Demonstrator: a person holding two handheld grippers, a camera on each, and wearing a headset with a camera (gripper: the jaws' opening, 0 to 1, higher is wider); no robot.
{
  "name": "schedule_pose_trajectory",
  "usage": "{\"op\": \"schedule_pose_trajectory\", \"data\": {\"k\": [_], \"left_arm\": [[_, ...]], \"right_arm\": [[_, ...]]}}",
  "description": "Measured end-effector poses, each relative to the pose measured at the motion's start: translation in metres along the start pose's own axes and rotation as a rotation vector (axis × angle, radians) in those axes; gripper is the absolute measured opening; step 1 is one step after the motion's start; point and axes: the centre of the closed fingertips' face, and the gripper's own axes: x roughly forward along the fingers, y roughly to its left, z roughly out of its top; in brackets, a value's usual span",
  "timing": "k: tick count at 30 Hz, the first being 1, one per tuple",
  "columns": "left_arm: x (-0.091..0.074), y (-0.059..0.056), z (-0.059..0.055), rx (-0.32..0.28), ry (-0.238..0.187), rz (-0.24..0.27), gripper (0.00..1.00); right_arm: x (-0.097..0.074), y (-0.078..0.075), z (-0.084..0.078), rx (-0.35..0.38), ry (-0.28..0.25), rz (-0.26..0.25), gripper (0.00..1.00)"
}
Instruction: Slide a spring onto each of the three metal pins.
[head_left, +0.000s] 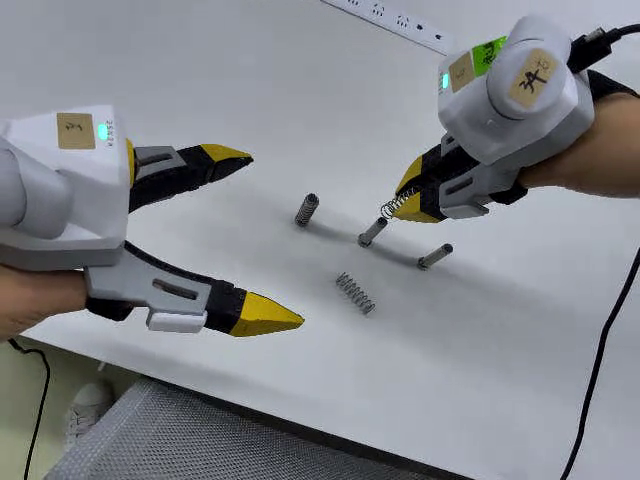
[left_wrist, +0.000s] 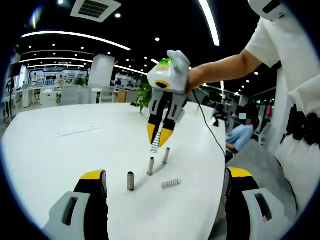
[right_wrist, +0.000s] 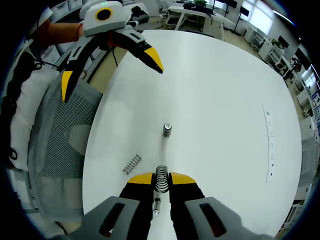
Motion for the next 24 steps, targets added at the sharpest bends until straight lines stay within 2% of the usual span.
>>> {"op": "schedule_pose_trajectory", "data": {"k": [9, 24], "left_arm": [[0.000, 0.002, -0.001, -0.013, -0.012, 0.001, 1.00], [0.003, 0.001, -0.002, -0.029, -0.015, -0.002, 1.00]], "right_arm": [[0.010, -0.003, -0.008, 0.001, 0.031, 0.013, 0.12], [0.020, -0.002, -0.013, -0.004, 0.047, 0.029, 0.12]]}}
